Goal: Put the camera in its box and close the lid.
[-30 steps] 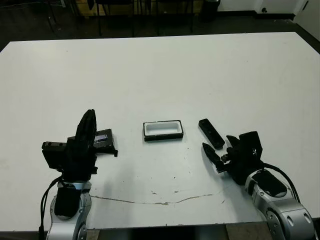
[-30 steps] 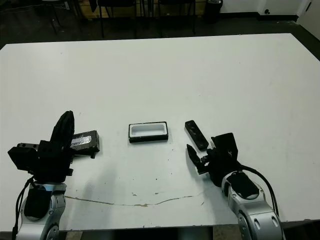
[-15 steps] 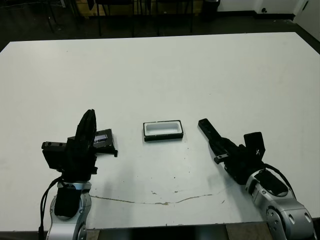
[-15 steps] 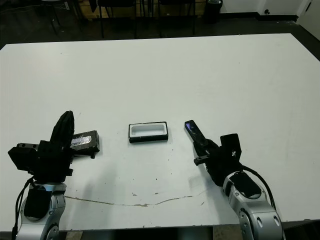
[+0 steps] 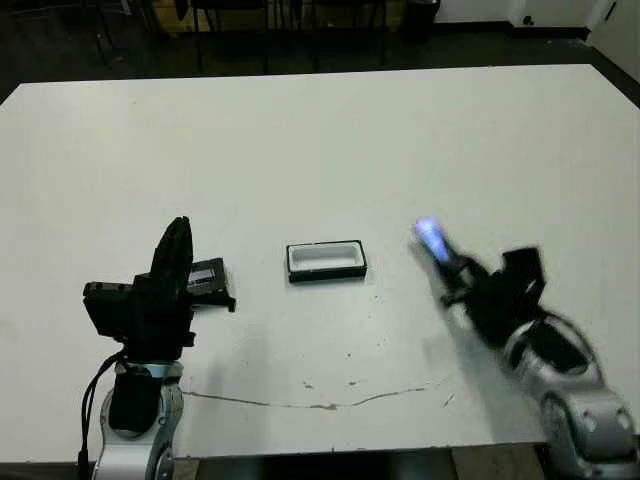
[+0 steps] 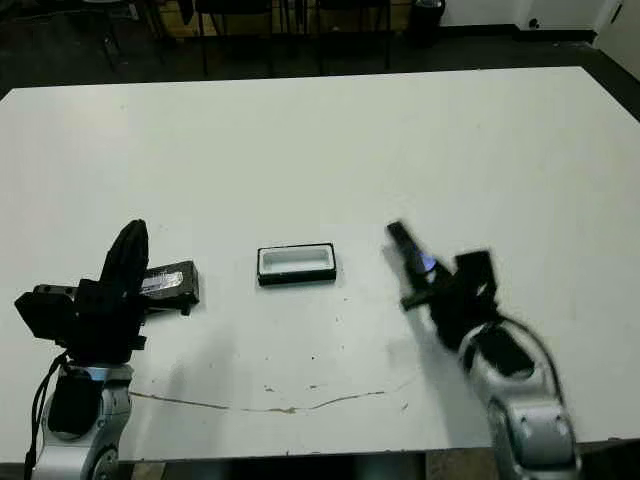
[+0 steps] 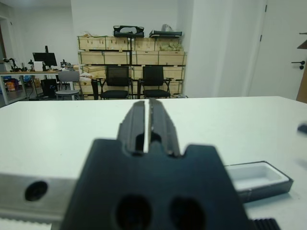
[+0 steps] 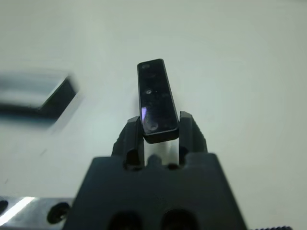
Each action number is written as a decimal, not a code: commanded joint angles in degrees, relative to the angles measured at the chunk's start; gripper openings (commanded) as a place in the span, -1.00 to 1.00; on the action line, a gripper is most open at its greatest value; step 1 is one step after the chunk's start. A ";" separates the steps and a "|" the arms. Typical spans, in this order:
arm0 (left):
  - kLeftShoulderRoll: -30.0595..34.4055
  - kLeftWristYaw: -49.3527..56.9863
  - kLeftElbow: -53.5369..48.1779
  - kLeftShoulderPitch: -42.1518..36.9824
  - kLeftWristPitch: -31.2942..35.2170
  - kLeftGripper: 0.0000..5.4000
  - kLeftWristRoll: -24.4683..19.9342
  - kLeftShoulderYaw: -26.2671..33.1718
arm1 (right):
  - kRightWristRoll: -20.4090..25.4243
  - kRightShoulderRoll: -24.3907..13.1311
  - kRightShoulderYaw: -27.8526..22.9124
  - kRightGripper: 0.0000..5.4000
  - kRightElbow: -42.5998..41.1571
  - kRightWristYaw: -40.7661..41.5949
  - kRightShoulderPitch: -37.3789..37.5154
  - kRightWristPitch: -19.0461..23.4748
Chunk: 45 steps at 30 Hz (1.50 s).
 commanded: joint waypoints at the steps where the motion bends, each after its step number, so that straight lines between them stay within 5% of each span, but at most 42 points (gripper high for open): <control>1: 0.33 0.20 0.19 0.41 1.11 -1.00 0.67 -0.17 | 2.91 -4.30 -2.90 -0.83 3.21 4.54 -5.91 -0.63; 4: 0.14 0.39 0.45 0.35 0.93 -1.00 0.81 -0.28 | 7.00 -8.99 -3.02 -0.83 9.55 13.36 -13.70 0.20; 9: 0.08 0.13 0.39 0.90 0.60 -1.00 0.19 -0.16 | 7.51 -13.60 2.38 -0.83 24.04 30.48 -25.26 -5.35; 13: 0.34 0.21 0.21 1.43 0.35 -1.00 0.36 0.36 | 5.08 -13.84 8.06 -0.83 34.04 40.82 -33.16 -9.89; 18: 0.32 -0.03 -0.13 1.70 0.71 -1.00 -0.12 0.57 | -1.32 -13.51 15.42 -0.83 43.26 52.13 -41.16 -20.83; 24: 0.38 0.32 -0.53 1.91 1.16 -1.00 0.37 0.46 | -4.53 -12.50 21.85 -0.83 48.67 62.73 -47.19 -20.54; 36: -0.01 0.32 -0.25 2.07 0.84 -1.00 0.50 -0.13 | -9.17 -11.20 27.97 -0.83 47.09 67.25 -47.43 -18.80; 45: 0.06 0.64 -0.42 2.31 0.52 -1.00 1.81 -0.62 | -12.20 -10.91 28.66 -0.83 41.91 60.59 -43.09 -17.58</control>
